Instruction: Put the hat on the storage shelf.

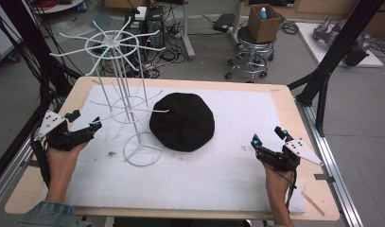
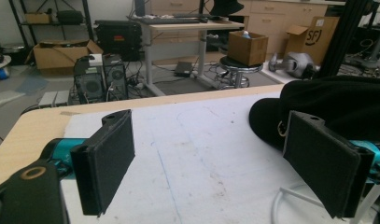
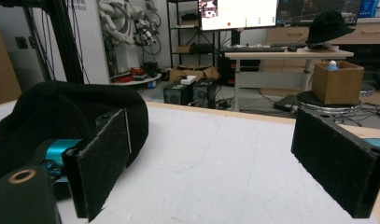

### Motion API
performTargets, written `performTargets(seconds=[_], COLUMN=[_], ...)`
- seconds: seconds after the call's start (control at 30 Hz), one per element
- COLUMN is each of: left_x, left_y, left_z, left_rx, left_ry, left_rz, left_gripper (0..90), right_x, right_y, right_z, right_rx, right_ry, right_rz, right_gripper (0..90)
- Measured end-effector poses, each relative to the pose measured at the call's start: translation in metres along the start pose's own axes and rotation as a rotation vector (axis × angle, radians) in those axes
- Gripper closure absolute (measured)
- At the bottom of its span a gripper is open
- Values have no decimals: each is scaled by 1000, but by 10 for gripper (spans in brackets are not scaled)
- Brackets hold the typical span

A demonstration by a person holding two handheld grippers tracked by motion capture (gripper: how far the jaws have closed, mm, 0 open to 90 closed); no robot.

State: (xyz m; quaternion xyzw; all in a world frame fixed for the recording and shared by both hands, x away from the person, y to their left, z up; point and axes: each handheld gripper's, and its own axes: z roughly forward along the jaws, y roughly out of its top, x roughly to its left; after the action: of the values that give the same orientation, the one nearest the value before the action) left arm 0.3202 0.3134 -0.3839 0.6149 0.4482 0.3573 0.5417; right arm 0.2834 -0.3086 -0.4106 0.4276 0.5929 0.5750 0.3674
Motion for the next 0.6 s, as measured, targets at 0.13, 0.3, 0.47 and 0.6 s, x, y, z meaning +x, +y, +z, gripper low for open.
performTargets(seconds=[0.13,0.3,0.47,0.6], left_x=[-1,1,0,-1], left_y=[1,0,1,0], left_z=[0,0,1,2], left_rx=[0,0,2,7], left_ry=[6,6,3,1], left_rz=[6,2,2,4], left_gripper=[168,169,169,169], right_x=[-1,0,1,1], right_y=[1,1,1,1], right_z=[-3,-3,-3,-3], right_rx=[-13,-12,-8,-7], right_ry=[0,2,6,8], right_rz=[-2,-7,-18,-31], right_gripper=[111,111,111,111])
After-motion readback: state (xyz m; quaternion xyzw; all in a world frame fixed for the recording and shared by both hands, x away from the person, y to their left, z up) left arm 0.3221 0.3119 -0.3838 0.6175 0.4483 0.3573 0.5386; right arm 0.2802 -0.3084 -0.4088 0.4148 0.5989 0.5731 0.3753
